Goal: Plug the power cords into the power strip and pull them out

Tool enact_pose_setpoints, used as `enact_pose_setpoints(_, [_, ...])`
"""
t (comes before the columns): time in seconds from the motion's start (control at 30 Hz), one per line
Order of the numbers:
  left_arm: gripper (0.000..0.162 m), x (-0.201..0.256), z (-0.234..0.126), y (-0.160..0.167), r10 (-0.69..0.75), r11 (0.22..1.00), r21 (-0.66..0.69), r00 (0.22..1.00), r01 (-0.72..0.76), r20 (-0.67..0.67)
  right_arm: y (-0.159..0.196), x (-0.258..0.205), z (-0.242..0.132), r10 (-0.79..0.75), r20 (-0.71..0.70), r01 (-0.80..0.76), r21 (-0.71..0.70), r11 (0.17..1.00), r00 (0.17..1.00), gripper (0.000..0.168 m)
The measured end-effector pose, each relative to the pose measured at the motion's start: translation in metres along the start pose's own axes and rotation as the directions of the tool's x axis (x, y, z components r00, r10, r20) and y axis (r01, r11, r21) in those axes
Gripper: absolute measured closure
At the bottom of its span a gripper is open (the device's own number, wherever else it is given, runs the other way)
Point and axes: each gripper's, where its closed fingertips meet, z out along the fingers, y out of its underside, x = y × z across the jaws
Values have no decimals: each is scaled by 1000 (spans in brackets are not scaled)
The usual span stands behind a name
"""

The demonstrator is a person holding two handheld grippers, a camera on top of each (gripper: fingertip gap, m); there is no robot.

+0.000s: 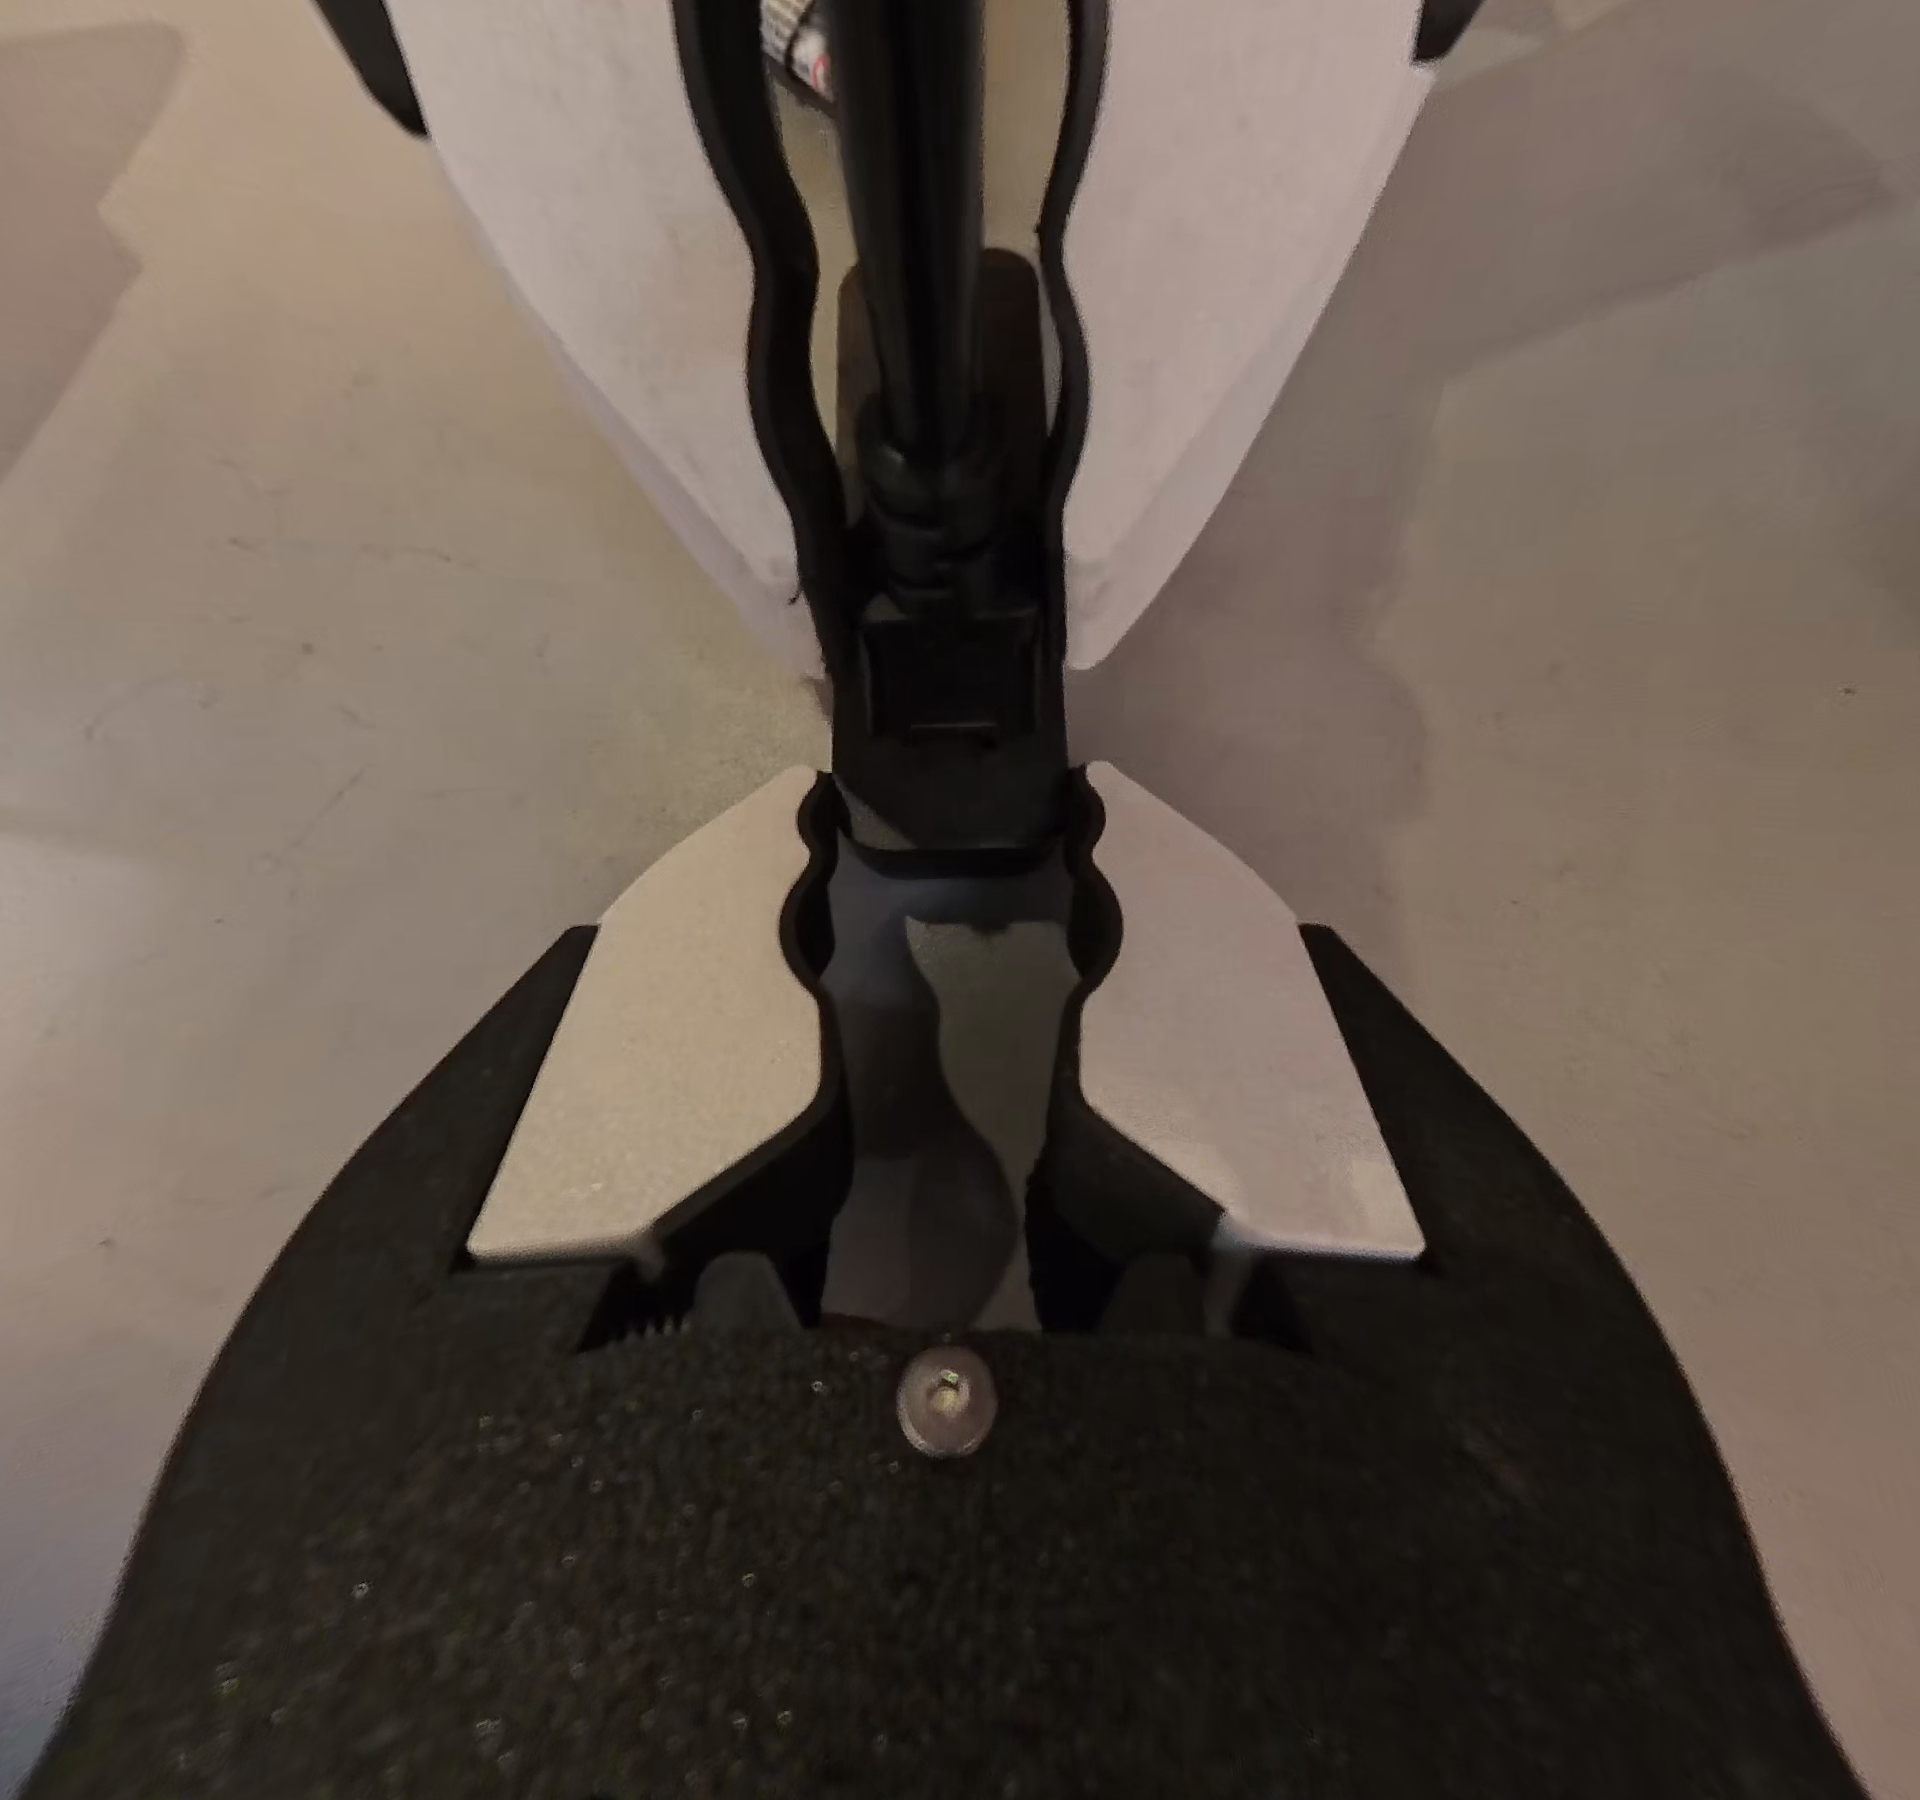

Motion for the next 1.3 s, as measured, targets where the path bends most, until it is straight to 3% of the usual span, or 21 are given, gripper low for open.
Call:
enact_pose_setpoints(0.1, [120,0,0,0,2,1000,0,1000,-2,3,1,-6,-4,31,26,-29,-67,997,999,132])
enact_pose_setpoints(0.33, [120,0,0,0,1,1000,0,1000,-1,1,-8,2,-25,-41,-57,33,-135,990,998,149])
enact_pose_setpoints(0.6, [120,0,0,0,0,1000,0,1000,0,1,-71,-13,-81,-90,-68,98,135,986,994,147])
enact_pose_setpoints(0.7, [120,0,0,0,-1,1000,0,1000,1,-1,-78,-14,-82,-118,-106,129,103,986,987,146])
enact_pose_setpoints(0.83, [120,0,0,0,1,1000,0,1000,-1,2,-77,-10,-85,-198,-189,213,65,975,962,158])
enact_pose_setpoints(1.0, [120,0,0,0,-1,1000,0,1000,1,2,-61,-23,-94,-237,-153,252,86,964,959,168])
enact_pose_setpoints(1.07, [120,-1,0,0,-15,1000,-1,1000,15,-5,-38,-28,-88,-247,-107,247,-11,969,963,168])
enact_pose_setpoints(1.13, [120,-1,0,0,-10,1000,-1,1000,10,-1,-25,-18,-82,-268,-181,260,-64,963,946,168])
enact_pose_setpoints(1.2, [120,-1,0,0,-10,1000,-1,1000,10,0,-28,-14,-81,-238,-219,240,-19,971,946,168])
enact_pose_setpoints(1.3, [120,-1,0,0,-11,1000,-1,1000,11,-1,-56,-11,-88,-154,-265,196,139,971,952,145])
